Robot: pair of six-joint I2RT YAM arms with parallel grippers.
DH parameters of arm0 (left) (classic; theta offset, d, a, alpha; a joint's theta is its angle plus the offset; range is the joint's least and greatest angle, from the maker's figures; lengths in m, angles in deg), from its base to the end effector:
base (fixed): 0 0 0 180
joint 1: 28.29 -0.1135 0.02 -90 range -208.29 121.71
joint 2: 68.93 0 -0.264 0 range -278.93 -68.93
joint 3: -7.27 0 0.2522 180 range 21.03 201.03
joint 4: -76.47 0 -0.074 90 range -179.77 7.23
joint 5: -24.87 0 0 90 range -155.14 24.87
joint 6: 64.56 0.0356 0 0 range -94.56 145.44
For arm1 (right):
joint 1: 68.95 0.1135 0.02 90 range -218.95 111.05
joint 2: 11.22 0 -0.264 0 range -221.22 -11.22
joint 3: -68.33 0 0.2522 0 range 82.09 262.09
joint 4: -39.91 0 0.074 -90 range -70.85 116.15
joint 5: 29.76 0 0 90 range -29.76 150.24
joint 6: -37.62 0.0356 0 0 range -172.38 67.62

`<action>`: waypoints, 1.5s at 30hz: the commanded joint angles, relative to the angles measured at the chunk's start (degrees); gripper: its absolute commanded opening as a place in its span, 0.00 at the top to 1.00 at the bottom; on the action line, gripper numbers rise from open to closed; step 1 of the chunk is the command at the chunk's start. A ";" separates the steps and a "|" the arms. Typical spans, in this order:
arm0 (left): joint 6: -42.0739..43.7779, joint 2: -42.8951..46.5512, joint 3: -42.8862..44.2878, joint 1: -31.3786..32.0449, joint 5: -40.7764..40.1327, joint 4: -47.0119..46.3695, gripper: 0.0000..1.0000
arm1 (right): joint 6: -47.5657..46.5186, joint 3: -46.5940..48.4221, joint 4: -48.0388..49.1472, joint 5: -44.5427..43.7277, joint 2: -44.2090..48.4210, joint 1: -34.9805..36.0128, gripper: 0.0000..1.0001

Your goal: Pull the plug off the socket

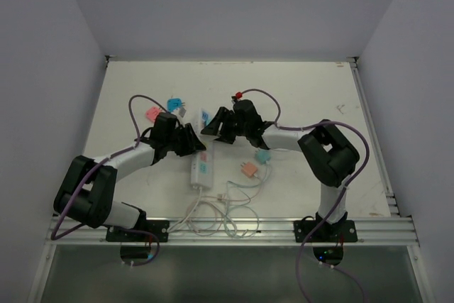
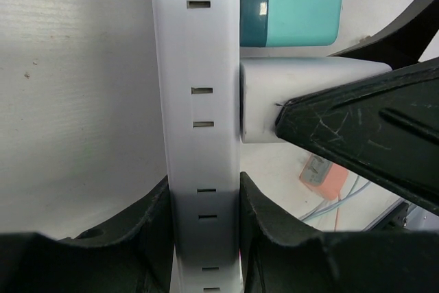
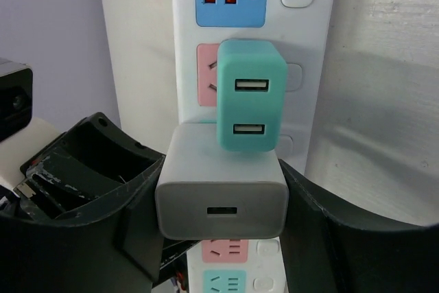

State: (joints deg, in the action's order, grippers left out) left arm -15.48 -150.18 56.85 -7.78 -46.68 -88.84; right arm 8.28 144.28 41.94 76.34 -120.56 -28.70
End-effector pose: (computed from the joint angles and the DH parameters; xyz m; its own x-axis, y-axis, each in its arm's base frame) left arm 0.2479 -0.1048 0.1640 -0.8639 -0.3402 -0.3715 -0.0383 0.7796 -0.6251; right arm 0.3069 0.2727 0.1675 -0.8933 0.3411 -0.2926 -0.0465 0.5775 0.8151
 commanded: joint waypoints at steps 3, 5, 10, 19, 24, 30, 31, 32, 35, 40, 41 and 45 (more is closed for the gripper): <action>0.24 0.66 0.67 -0.21 -4.21 -1.02 1.00 | 1.74 -3.21 6.62 3.68 1.58 -1.92 1.00; -0.46 0.75 0.49 -0.47 -6.58 2.30 1.00 | 1.74 -4.71 7.14 4.03 2.29 -2.63 1.00; -1.87 0.48 -0.92 -1.96 -9.83 4.34 1.00 | 1.30 -6.12 6.80 4.73 5.36 -4.39 1.00; -3.11 0.83 -0.48 -2.50 -17.66 9.35 1.00 | -3.18 -3.49 -3.21 3.77 8.61 -4.74 1.00; -2.40 1.54 -0.13 -2.50 -18.19 9.97 1.00 | -7.65 -1.64 -9.37 2.37 10.02 -5.18 1.00; -1.09 1.89 -0.39 -2.50 -13.63 7.78 1.00 | -22.67 0.38 -17.72 -11.24 14.50 -6.85 1.00; -0.91 1.80 -0.31 -2.50 -12.32 7.34 1.00 | -24.78 0.56 -18.16 -16.83 14.94 -6.76 1.00; -0.47 1.80 -0.22 -2.50 -11.78 7.16 1.00 | -28.46 0.91 -19.90 -20.98 15.21 -6.85 1.00; -0.03 1.80 -0.04 -2.50 -10.11 6.72 1.00 | -33.58 3.37 -23.86 -34.52 14.42 -6.85 1.00; -0.03 1.80 -0.30 -2.50 -8.01 5.67 1.00 | -38.16 7.24 -25.37 -44.66 9.86 -7.64 0.97; -0.03 1.71 -0.39 -2.50 -7.74 5.49 1.00 | -38.42 7.50 -24.68 -44.84 9.24 -7.99 0.95; -0.21 1.80 -1.01 -2.50 -6.07 4.52 1.00 | -38.87 8.29 -22.30 -44.05 6.43 -8.43 0.91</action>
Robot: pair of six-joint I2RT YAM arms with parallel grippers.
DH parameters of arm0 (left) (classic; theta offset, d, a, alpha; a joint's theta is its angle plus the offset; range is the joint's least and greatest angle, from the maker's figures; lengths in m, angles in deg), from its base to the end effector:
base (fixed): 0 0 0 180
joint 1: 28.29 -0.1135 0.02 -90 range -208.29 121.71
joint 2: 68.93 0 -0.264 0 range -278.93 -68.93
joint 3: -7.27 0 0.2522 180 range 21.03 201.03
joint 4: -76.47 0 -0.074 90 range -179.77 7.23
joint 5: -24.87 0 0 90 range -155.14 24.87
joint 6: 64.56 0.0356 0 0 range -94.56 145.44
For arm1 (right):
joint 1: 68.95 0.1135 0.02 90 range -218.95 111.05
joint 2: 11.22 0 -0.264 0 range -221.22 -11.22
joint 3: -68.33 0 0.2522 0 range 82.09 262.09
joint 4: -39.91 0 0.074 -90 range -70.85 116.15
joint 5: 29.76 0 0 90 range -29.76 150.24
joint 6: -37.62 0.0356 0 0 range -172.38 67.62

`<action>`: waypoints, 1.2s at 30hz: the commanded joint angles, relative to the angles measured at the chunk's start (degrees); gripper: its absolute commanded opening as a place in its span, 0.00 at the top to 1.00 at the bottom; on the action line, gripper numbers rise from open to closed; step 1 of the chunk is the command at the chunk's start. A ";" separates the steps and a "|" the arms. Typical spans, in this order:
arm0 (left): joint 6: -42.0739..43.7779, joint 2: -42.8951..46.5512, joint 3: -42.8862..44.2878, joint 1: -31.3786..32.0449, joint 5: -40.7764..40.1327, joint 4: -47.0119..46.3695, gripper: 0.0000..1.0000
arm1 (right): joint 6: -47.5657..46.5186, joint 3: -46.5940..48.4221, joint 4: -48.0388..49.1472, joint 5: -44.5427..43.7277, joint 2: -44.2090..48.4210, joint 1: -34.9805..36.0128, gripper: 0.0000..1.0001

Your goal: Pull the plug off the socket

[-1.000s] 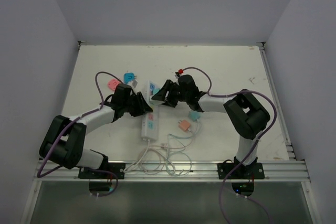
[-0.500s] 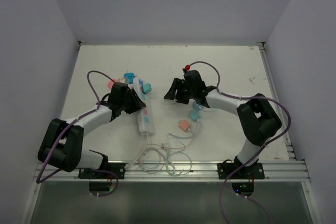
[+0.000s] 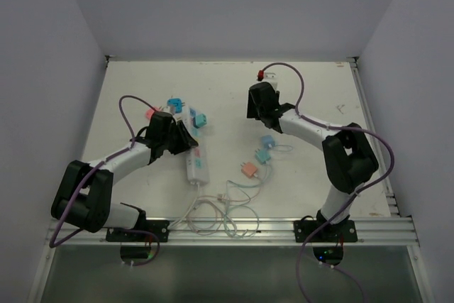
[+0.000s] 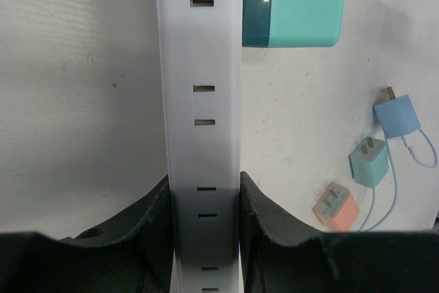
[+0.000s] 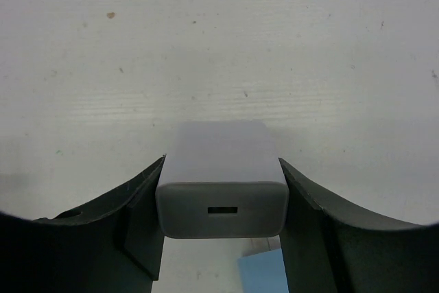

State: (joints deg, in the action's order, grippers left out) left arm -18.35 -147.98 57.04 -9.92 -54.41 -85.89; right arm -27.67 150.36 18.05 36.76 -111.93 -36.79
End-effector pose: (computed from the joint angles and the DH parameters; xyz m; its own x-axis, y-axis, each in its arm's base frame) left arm 0.2487 -0.0896 0.1697 -0.7981 -0.4514 -0.3990 -0.1691 0.8035 -0.5707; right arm 0.3369 0.1951 0.2228 -0.5968 0.0777 -0.7986 0.0194 0.9964 0.0824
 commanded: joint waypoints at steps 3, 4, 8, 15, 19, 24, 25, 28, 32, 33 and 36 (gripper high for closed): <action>3.10 -0.06 -2.08 -0.35 3.34 0.34 1.00 | -2.74 3.09 1.68 -4.38 -4.41 -0.43 0.91; 3.45 -0.06 -2.17 -0.35 3.86 0.17 1.00 | -2.65 3.18 1.77 -4.38 -4.67 -0.43 0.90; 3.89 0.12 -2.70 -0.35 4.83 -0.19 1.00 | -0.81 3.01 1.94 -3.24 -6.52 -0.43 0.82; 4.06 0.03 -2.87 -0.35 6.50 -0.63 1.00 | 1.83 -1.11 2.82 -2.18 -6.35 -0.43 0.52; 3.80 0.03 -3.31 -0.35 6.86 -1.15 1.00 | 3.32 -3.93 3.53 0.10 -4.94 -0.35 0.33; 3.45 0.03 -3.93 -0.35 7.38 -1.42 1.00 | 4.64 -6.66 3.88 1.86 -2.92 -0.35 0.21; 3.54 0.21 -4.02 -0.35 7.47 -1.51 1.00 | 4.99 -6.92 3.71 2.21 -2.31 -0.35 0.20; 3.27 0.38 -4.37 -0.35 7.82 -1.86 1.00 | 5.26 -7.36 3.09 3.79 -0.47 -0.35 0.15; 3.53 0.65 -4.81 -0.35 8.96 -2.56 1.00 | 4.82 -6.58 1.95 6.87 3.31 -0.35 0.12; 3.62 0.65 -4.90 -0.35 9.49 -2.74 1.00 | 4.73 -6.31 1.60 8.70 4.11 -0.26 0.12; 3.89 0.82 -4.98 -0.35 10.02 -2.82 1.00 | 5.52 -5.69 2.47 14.75 7.27 -0.17 0.12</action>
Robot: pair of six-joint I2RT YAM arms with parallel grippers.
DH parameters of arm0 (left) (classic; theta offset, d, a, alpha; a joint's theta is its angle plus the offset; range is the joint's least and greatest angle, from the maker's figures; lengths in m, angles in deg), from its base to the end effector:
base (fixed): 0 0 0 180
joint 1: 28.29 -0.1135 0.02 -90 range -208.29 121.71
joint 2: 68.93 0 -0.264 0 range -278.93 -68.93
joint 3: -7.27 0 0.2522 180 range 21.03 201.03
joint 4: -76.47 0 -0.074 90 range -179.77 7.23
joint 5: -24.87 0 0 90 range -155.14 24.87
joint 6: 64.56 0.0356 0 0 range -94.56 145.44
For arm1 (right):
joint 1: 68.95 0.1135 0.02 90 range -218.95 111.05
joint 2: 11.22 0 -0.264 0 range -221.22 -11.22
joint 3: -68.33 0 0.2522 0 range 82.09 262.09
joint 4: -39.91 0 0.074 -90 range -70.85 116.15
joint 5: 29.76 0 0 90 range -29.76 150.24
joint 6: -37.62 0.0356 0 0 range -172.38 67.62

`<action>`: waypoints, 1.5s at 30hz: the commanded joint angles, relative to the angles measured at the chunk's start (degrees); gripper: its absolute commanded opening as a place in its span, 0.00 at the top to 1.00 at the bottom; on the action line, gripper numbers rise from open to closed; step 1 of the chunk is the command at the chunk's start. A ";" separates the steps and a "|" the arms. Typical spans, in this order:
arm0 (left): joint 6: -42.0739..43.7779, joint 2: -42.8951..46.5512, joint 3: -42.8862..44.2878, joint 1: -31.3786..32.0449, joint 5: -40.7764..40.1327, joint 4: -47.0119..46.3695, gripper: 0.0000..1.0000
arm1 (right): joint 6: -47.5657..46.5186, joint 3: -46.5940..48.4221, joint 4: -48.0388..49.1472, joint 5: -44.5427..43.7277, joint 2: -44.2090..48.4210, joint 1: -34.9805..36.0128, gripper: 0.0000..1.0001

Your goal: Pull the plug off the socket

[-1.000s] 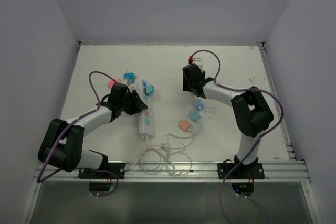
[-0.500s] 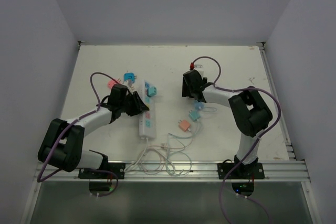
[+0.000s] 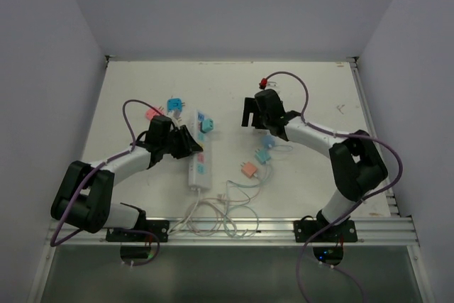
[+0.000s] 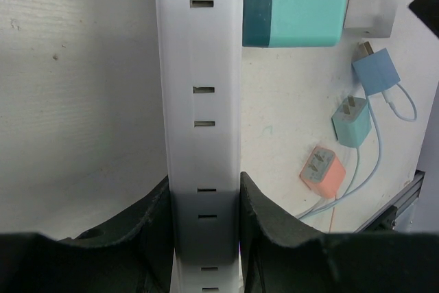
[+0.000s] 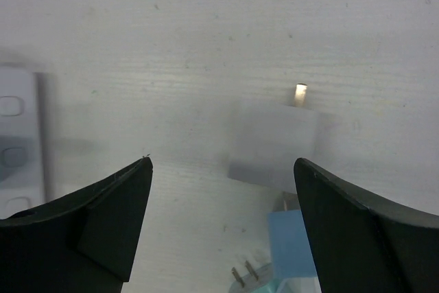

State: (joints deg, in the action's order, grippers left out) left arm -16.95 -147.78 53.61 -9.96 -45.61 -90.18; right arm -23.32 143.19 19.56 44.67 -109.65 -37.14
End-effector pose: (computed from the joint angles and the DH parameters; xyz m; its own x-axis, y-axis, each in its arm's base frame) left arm 0.2398 -0.0920 0.1598 -0.8519 -0.3872 -0.3527 -0.0772 0.7589 -0.6466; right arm 0.3177 0.1858 0.1987 -0.6821 0.1275 -0.7201 -0.0139 0.9822 0.1871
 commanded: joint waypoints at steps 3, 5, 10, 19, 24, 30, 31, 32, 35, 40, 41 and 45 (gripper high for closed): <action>2.49 0.63 -1.73 -0.31 1.56 1.37 1.00 | 3.80 1.92 3.15 13.09 6.06 0.09 0.12; 2.40 0.54 -1.82 -0.31 1.83 1.37 1.00 | 6.70 2.27 4.74 18.63 5.89 0.18 0.13; 2.31 0.54 -1.73 -0.31 2.00 1.37 1.00 | 14.78 3.50 12.02 27.52 1.50 0.88 0.15; 2.23 0.27 -1.64 -0.31 2.27 1.37 1.00 | 20.51 9.12 16.08 32.53 -7.64 4.57 0.17; 2.31 0.27 -1.55 -0.22 2.44 1.37 1.00 | 24.02 9.56 20.11 34.90 -12.57 5.63 0.22; 2.40 -0.51 -1.55 -0.31 2.35 1.37 1.00 | 25.43 10.44 21.88 36.05 -16.17 5.89 0.40; 2.40 -0.52 -1.55 -0.22 2.27 1.37 1.00 | 25.52 10.44 22.06 36.31 -16.44 5.89 0.45; 2.40 -0.60 -1.55 -0.31 2.27 1.37 1.00 | 25.61 10.44 22.23 36.32 -16.53 5.89 0.53; 2.31 -0.69 -1.55 -0.22 1.57 1.37 1.00 | 25.35 10.53 22.24 36.49 -16.53 5.80 0.72; 1.26 -0.78 -1.55 -0.31 -2.73 4.17 1.00 | 24.55 9.22 21.00 36.75 -14.52 5.37 0.99; 0.74 -0.78 -1.90 -0.40 -3.96 4.44 1.00 | 24.38 8.78 20.92 36.75 -14.07 5.19 1.00; -0.41 -0.69 -3.13 -0.84 -5.55 5.06 1.00 | 24.12 6.23 20.65 37.19 -11.44 3.35 1.00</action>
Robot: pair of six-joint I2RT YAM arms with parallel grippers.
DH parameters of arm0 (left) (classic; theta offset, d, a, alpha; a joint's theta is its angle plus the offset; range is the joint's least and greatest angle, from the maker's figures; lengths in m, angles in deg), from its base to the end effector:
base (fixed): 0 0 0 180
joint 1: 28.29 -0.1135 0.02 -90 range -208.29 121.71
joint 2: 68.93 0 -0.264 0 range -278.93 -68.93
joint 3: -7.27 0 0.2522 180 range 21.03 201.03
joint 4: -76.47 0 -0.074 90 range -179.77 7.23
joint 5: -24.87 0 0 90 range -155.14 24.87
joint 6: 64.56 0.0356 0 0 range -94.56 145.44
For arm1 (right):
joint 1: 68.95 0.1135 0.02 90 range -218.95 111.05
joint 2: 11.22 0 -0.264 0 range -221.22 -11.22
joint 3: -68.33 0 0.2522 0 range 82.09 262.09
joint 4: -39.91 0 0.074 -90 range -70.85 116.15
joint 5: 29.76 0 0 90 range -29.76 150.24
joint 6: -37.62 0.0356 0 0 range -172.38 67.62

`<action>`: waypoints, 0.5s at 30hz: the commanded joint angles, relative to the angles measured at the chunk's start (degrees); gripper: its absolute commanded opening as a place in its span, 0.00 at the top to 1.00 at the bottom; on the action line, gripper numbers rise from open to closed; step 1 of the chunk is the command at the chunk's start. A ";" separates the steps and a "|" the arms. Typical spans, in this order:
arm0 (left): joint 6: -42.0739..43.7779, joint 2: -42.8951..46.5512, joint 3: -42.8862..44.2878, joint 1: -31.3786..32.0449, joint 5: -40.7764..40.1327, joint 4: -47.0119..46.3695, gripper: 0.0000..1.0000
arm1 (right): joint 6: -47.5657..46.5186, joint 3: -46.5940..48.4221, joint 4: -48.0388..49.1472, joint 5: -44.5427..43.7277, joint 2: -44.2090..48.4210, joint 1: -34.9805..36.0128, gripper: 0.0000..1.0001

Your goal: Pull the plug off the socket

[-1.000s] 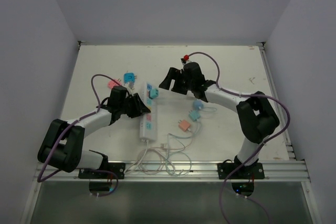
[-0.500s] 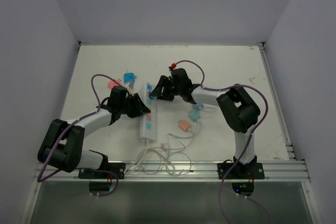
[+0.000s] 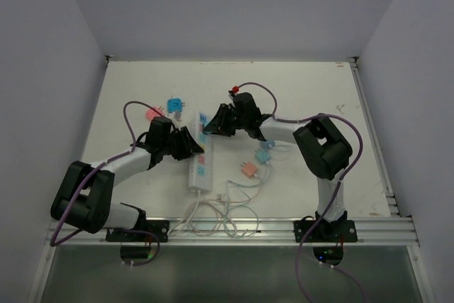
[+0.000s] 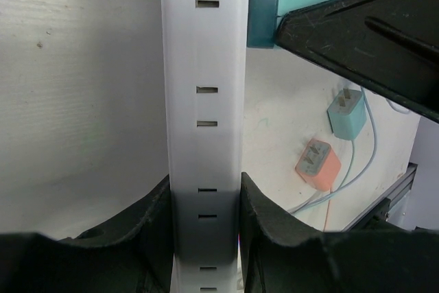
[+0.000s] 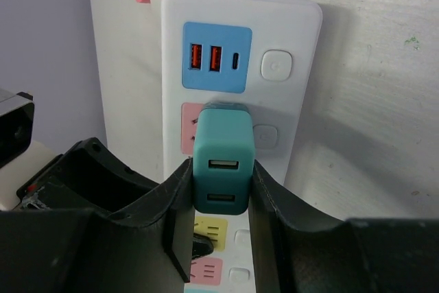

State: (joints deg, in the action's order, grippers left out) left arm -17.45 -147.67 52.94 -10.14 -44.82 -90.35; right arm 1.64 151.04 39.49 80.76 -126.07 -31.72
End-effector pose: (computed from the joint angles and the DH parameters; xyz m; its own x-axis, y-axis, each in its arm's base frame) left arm 0.2376 -0.0909 0.1572 -0.8570 -0.3908 -0.3360 -0.0860 0.7513 -0.6543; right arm 0.3388 0.2731 0.1611 -0.9006 0.2675 -0.3425 -0.1243 0.5966 0.7929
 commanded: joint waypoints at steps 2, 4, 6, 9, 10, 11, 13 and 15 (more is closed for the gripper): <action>-0.35 -0.71 -2.89 -1.10 -7.74 5.76 1.00 | -1.37 -2.15 -0.50 1.20 6.47 -2.86 1.00; -0.70 -0.63 -2.98 -1.36 -8.88 6.81 1.00 | -3.12 -2.15 -2.70 0.59 7.53 -3.83 1.00; -1.22 -0.45 -3.16 -1.45 -10.56 7.34 1.00 | -4.53 -2.41 -4.81 -0.21 9.11 -4.45 1.00; -1.67 -0.54 -3.16 -1.63 -12.23 8.48 1.00 | -5.06 -2.94 -5.70 -0.39 10.43 -5.06 1.00; -1.93 -0.54 -3.16 -1.63 -12.49 8.49 1.00 | -5.06 -3.12 -5.61 -0.39 10.61 -5.24 1.00; -1.93 -0.62 -3.16 -1.63 -12.67 8.49 1.00 | -5.06 -3.12 -5.61 -0.39 10.87 -5.33 1.00; -2.19 -0.71 -3.16 -1.63 -13.11 8.84 1.00 | -4.89 -3.47 -5.35 -0.30 11.40 -5.33 1.00; -2.37 -0.63 -3.25 -1.63 -13.72 9.28 1.00 | -4.28 -3.82 -4.73 -0.12 11.92 -5.33 1.00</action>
State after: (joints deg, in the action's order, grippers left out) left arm -17.52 -147.65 52.10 -9.09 -43.16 -91.64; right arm -0.48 147.80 35.40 81.24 -121.13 -33.14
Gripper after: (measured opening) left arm 0.391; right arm 0.346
